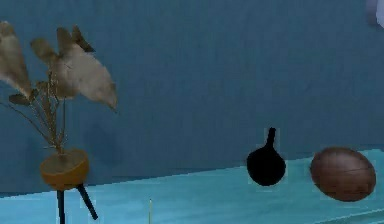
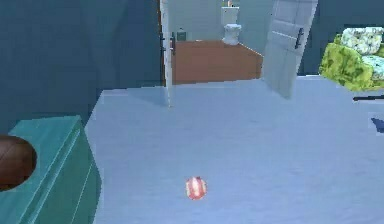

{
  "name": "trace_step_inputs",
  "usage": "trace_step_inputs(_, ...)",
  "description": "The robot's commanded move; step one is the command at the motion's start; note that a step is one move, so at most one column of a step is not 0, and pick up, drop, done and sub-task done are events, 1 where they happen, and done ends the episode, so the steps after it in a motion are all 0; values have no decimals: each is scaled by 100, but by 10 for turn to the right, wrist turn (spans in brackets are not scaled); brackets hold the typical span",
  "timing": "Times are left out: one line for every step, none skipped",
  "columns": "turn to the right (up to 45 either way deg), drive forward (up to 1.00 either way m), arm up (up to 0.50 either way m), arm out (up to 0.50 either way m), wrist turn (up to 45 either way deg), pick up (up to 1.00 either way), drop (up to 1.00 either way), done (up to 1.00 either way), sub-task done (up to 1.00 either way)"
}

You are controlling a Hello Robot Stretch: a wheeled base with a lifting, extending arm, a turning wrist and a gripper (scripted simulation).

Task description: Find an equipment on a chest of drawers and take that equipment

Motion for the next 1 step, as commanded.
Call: trace_step_inputs(450, 0, 0, 0, 0, 0, 0, 0, 0)
